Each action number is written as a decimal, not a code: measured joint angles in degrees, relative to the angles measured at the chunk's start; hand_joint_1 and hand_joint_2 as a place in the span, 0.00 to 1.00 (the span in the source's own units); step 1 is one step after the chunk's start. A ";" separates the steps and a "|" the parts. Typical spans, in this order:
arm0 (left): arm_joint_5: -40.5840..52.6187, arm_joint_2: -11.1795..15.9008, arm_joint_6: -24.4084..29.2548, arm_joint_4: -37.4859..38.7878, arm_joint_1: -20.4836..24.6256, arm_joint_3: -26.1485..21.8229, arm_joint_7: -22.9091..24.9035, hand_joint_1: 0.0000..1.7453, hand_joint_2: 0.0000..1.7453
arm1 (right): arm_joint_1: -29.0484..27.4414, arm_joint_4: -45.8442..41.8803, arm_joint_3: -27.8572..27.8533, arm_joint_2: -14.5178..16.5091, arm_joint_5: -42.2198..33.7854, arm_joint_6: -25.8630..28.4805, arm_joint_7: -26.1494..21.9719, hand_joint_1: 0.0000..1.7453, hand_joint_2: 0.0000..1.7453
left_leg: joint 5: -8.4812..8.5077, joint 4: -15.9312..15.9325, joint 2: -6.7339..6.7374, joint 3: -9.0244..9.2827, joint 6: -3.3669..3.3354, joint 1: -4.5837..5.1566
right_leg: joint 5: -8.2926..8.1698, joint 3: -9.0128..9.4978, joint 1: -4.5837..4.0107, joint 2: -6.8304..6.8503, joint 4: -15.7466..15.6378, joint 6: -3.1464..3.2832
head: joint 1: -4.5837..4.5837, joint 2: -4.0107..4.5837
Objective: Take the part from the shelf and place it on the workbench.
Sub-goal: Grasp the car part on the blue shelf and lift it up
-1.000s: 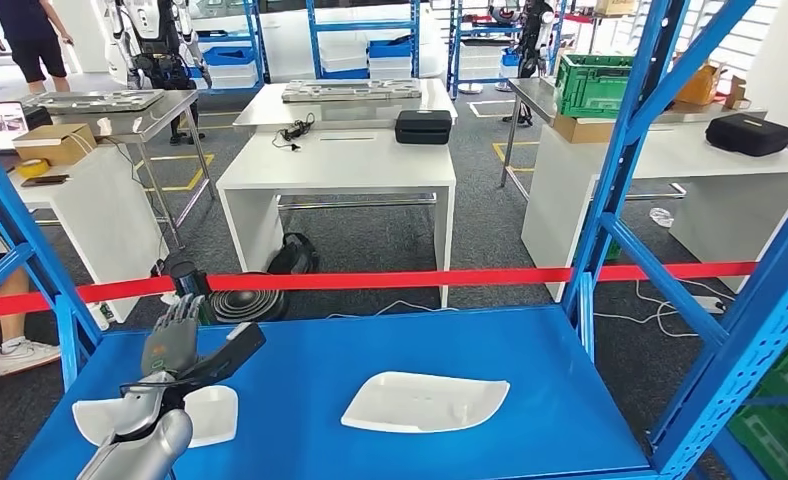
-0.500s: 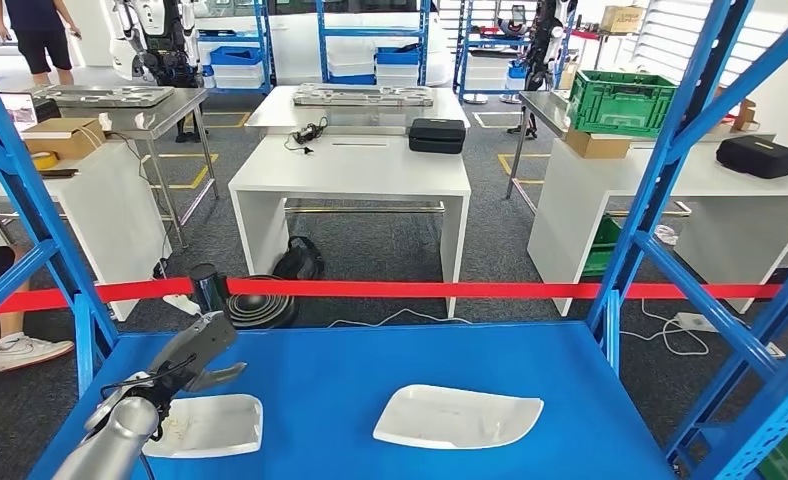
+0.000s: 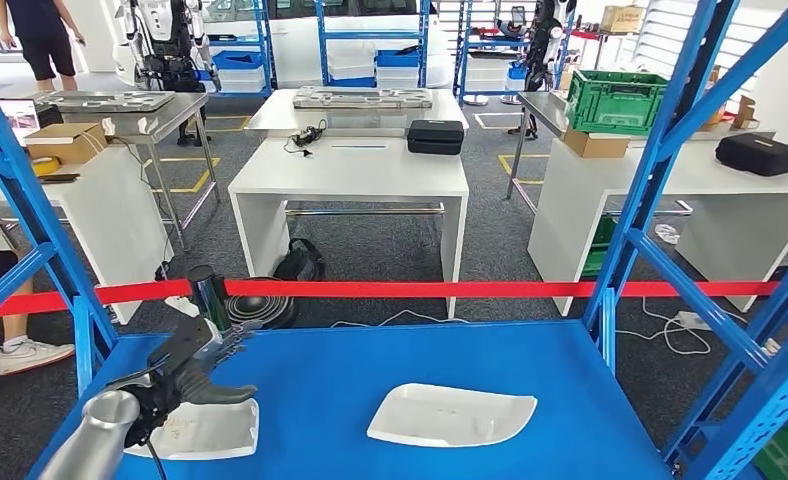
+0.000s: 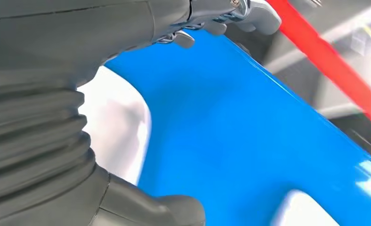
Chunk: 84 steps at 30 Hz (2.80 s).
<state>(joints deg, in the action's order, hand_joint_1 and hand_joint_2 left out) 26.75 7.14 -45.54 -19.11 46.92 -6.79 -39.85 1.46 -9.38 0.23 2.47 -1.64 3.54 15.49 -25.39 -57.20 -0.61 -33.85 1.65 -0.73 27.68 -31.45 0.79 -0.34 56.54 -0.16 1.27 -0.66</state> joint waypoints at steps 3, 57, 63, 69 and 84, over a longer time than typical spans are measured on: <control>-7.65 0.59 -4.70 -4.01 -1.50 0.66 -0.39 0.00 1.00 | -0.07 0.00 -0.59 0.00 -0.51 0.00 0.00 0.00 0.00 | 0.02 0.06 0.00 0.02 0.04 0.00 | 0.06 -0.07 0.00 0.00 0.11 0.09 | 0.02 0.00; -6.76 11.01 17.38 -10.70 -9.16 39.99 -0.34 0.00 1.00 | -0.29 0.00 -2.43 0.00 -0.43 0.00 -0.01 0.00 0.00 | 0.04 0.12 0.06 0.04 0.11 0.00 | 0.20 -0.21 0.00 -0.03 0.31 0.29 | 0.04 0.00; -13.88 11.26 11.74 -13.29 -10.97 38.86 -0.41 0.00 1.00 | -0.32 0.00 -2.44 0.01 -0.07 -0.02 -0.01 0.00 0.00 | 0.04 0.12 0.03 0.03 0.11 0.00 | 0.22 -0.21 0.00 -0.02 0.32 0.32 | 0.04 0.00; -16.74 11.65 9.87 -15.38 -12.12 37.81 -0.41 0.00 1.00 | -0.32 0.00 -2.44 0.00 0.04 -0.02 -0.01 0.00 0.00 | 0.04 0.12 0.04 0.04 0.11 0.00 | 0.22 -0.21 0.00 -0.02 0.35 0.32 | 0.05 0.00; -28.63 11.07 0.24 -24.60 -17.30 26.20 -0.41 0.00 1.00 | -0.32 0.00 -2.69 0.00 -0.12 0.00 -0.01 0.00 0.00 | 0.04 0.12 0.05 0.04 0.12 0.00 | 0.24 -0.24 0.00 -0.02 0.39 0.34 | 0.05 0.00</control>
<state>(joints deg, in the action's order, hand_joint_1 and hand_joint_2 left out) -1.87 18.21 -45.30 -43.71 29.62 19.41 -40.26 1.14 -9.38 -2.46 2.47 -1.76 3.54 15.48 -25.35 -57.08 -0.56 -33.81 1.77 -0.73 27.92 -31.69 0.79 -0.36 56.93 0.19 1.32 -0.66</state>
